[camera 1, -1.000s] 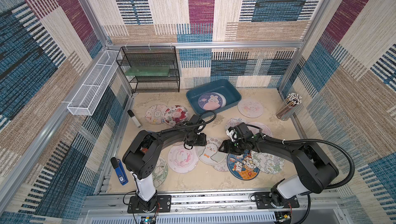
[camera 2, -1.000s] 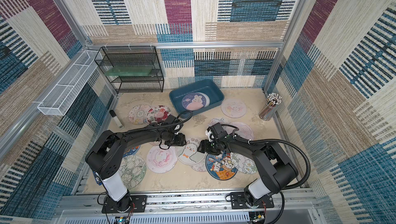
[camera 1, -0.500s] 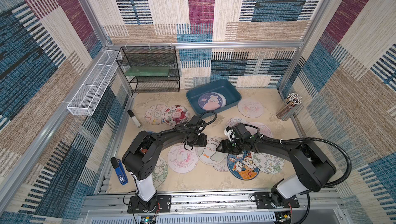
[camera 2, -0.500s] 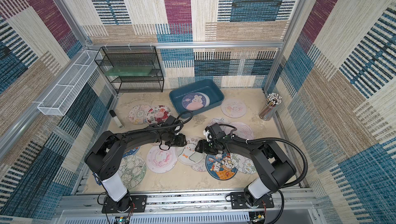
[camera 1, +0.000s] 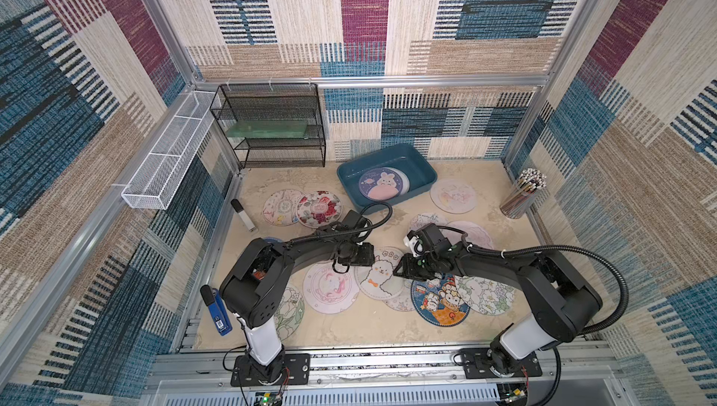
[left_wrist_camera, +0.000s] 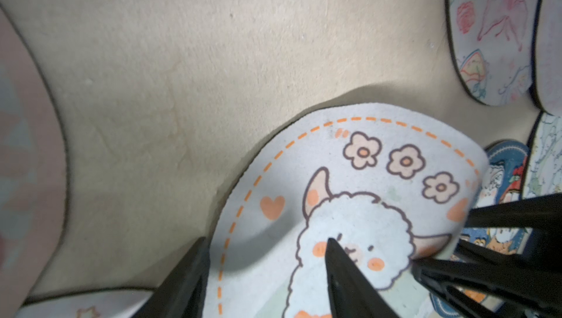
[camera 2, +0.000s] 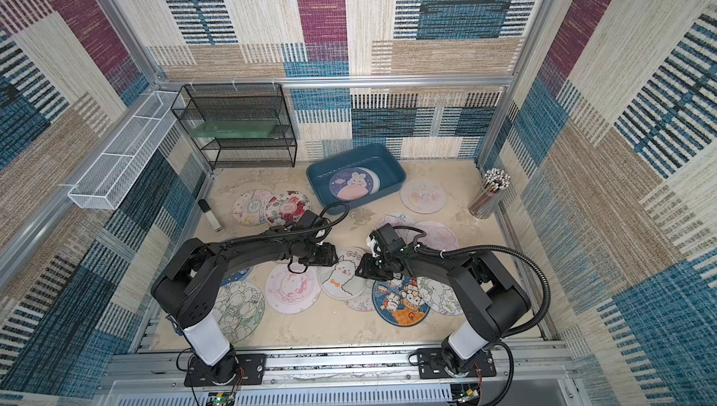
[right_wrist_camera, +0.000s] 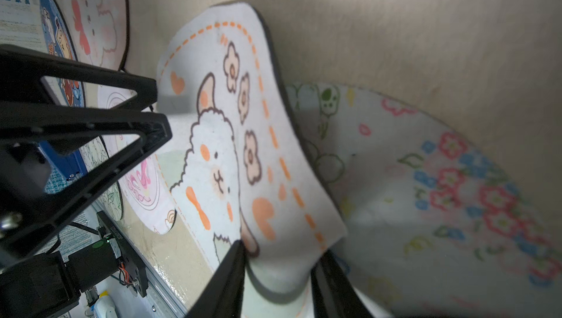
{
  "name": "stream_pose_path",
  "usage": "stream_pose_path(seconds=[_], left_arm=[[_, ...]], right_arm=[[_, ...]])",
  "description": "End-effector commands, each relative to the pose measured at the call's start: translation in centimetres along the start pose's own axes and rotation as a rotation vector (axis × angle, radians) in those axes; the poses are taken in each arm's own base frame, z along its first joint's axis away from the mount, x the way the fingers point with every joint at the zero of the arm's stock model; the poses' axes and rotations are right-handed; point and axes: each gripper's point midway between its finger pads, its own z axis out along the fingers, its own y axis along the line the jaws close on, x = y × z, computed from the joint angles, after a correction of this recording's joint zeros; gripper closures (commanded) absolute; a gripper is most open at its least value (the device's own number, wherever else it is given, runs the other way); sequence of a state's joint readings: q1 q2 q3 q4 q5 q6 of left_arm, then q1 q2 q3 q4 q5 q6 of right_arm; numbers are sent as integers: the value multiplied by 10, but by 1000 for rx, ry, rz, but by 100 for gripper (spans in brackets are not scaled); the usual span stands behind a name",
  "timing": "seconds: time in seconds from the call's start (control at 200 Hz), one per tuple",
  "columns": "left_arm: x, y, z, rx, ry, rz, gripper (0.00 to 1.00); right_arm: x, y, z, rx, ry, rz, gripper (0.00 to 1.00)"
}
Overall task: Put the coasters into the storage box
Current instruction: Pick up the coaster from the center of the board.
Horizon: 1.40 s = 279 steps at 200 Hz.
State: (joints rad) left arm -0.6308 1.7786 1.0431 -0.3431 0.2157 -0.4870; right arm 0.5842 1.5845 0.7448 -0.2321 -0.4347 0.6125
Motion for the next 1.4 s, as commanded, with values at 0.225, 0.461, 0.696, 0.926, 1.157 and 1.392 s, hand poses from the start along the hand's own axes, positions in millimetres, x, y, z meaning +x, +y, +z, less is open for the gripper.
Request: stream_pose_path(seconds=[0.225,0.461,0.696,0.926,1.157,1.392], left_arm=[[27,6,-2,-12,94,-20,40],[14,-3,-20,16,31,-41,32],[-4,-18,-54,72,-91,-56,17],[0,-9,-74,64,-129,-87,15],[24,11,-79,31,-125,-124,14],[44,23,-87,10,-132,-155,13]], right_arm=[[-7,10,-2,1,-13,-14,83],[-20,27,-22,-4,-47,-49,91],[-50,49,-57,-22,-119,-93,93],[-92,74,-99,-43,-210,-168,93],[-138,96,-130,-84,-298,-210,92],[-186,113,-129,-136,-380,-236,92]])
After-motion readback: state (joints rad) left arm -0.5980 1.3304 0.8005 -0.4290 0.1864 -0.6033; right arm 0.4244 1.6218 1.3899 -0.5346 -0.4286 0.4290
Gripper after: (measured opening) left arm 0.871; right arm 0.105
